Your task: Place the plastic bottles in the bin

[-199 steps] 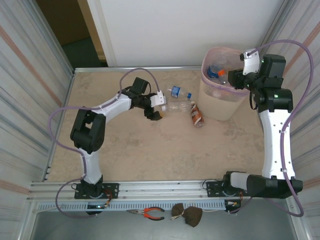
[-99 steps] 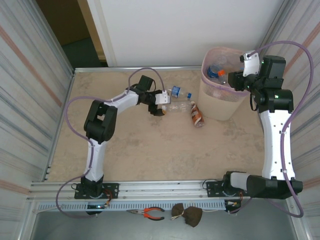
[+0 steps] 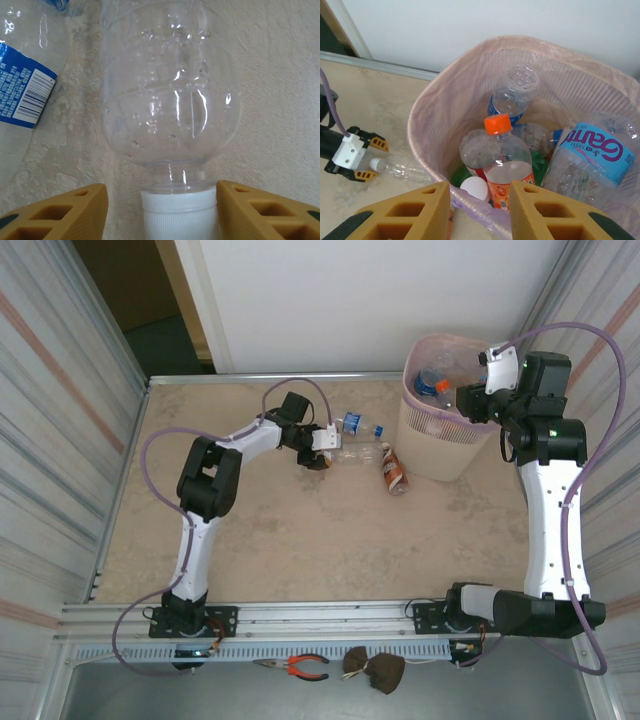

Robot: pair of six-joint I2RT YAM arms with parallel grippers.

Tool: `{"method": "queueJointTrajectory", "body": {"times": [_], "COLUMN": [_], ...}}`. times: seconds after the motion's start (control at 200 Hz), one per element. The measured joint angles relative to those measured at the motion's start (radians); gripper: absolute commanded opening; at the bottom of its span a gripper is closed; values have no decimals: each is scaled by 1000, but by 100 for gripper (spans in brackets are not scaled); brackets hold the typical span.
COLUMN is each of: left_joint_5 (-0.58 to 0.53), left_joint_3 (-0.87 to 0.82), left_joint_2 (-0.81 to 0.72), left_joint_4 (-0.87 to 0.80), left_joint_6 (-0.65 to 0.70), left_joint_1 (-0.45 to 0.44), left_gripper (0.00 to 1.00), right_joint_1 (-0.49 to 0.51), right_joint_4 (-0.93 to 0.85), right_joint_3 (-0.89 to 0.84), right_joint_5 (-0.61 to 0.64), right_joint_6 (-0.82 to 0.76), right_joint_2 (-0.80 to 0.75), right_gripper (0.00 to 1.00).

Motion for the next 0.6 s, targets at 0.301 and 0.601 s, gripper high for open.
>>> {"method": "queueJointTrajectory", "body": {"times": [0.301, 0.601], "left_joint_5": [-18, -29], "left_joint_3": [0, -87], "left_joint_2": [0, -68], "left_joint_4": [-3, 7], "left_joint_6": [0, -6], "left_joint_1": [0, 14], "left_gripper": [36, 29], "right_joint_1": [0, 0], "right_joint_4": [0, 17], "right_joint_3": [0, -15], "right_joint_5": [0, -13], "right_joint_6": [0, 11], "right_joint_2": [-2, -43], "right_gripper": [35, 36]}}
